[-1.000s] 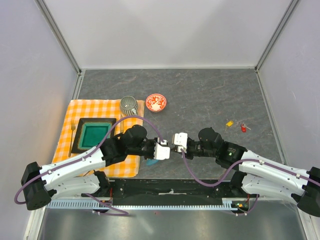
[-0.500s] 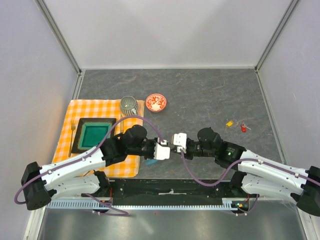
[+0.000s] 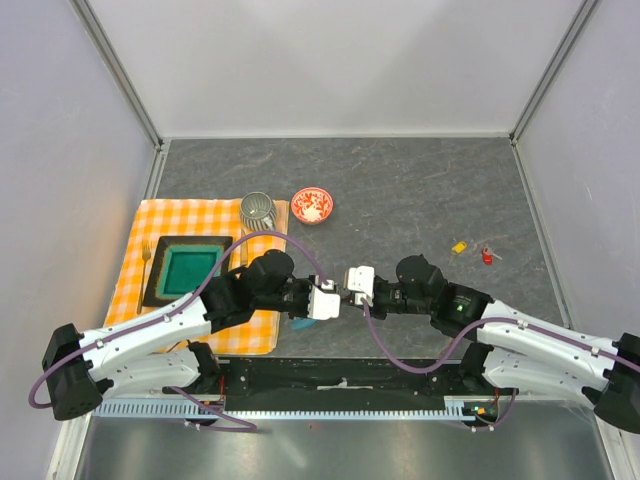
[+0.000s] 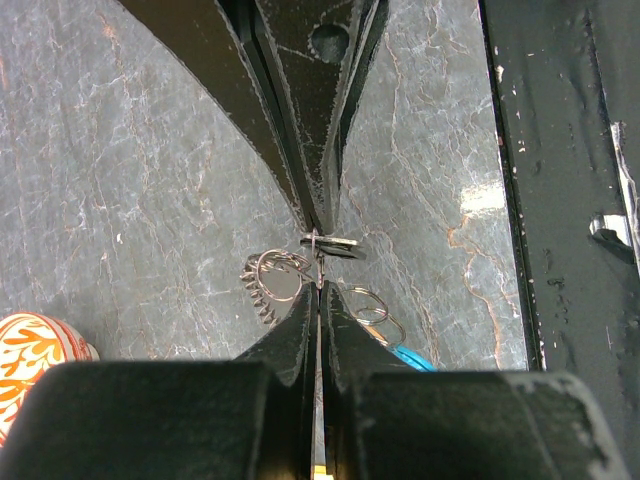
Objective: Put the keys on the keyring
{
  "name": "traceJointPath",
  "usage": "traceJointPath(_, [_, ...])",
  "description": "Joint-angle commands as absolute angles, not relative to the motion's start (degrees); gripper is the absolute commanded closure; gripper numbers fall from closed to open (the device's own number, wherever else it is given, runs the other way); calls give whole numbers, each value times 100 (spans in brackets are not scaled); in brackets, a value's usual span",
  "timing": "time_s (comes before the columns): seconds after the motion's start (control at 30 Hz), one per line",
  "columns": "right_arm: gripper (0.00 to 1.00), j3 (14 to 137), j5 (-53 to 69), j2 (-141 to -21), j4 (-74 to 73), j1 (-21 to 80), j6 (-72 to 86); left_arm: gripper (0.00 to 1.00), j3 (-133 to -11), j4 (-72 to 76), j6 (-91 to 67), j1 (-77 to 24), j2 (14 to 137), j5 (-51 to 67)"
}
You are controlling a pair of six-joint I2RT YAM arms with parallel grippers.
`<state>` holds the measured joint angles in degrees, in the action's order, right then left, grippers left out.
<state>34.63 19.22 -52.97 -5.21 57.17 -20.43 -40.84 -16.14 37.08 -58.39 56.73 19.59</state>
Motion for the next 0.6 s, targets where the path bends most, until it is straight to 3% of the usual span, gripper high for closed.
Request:
traceJointPath(0.0, [100,3507,1969,-5142,-395,5757,-2109,98,-4096,-1309,3832,-5880,5572,2013])
traceJointPath(0.57, [100,3551,2021,-5150,-615,5757,-2109,98,-4096,-1310,3832,-5880,5537,1960])
